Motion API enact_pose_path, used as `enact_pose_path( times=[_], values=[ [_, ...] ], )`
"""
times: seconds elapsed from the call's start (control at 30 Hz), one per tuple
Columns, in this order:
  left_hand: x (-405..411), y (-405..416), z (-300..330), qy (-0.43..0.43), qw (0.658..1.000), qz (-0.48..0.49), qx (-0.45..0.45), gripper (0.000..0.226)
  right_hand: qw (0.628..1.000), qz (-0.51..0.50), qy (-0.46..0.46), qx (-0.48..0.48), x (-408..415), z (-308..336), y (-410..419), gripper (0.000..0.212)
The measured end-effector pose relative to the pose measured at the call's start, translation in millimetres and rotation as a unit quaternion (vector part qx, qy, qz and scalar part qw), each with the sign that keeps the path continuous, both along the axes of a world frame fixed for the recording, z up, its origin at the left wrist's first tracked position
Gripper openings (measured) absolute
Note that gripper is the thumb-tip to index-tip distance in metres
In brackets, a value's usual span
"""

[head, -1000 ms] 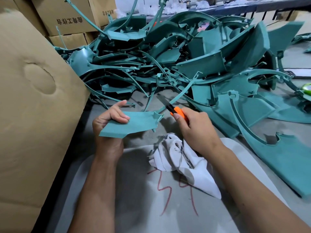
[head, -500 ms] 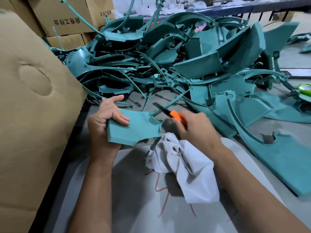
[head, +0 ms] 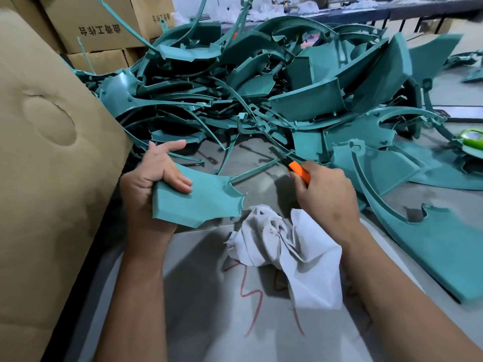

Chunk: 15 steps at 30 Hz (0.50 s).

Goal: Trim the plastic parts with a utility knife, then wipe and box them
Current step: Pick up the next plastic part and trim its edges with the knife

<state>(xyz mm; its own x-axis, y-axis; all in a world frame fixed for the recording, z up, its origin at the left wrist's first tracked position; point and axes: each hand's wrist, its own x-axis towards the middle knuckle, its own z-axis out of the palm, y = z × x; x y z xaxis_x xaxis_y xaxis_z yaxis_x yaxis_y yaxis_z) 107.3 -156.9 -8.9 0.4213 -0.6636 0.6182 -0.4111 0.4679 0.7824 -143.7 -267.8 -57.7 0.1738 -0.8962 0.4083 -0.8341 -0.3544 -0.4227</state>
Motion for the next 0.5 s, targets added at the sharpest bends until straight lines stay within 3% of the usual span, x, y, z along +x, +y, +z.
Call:
enact_pose_path(
  times=[0.2, 0.33, 0.5],
  values=[
    [-7.1, 8.2, -8.8, -0.053, 0.997, 0.004, -0.056, 0.021, 0.994, -0.056, -0.030, -0.084, 0.2, 3.4, 4.8, 0.029],
    [-4.4, 9.4, -16.3, -0.028, 0.997, 0.018, -0.069, 0.006, 0.988, 0.010, -0.092, -0.122, 0.0, 6.8, 7.7, 0.031],
    [-3.1, 8.0, -19.7, 0.038, 0.997, 0.021, -0.071, 0.017, 0.990, 0.031, -0.092, -0.107, 1.2, 0.1, 5.0, 0.032]
  ],
)
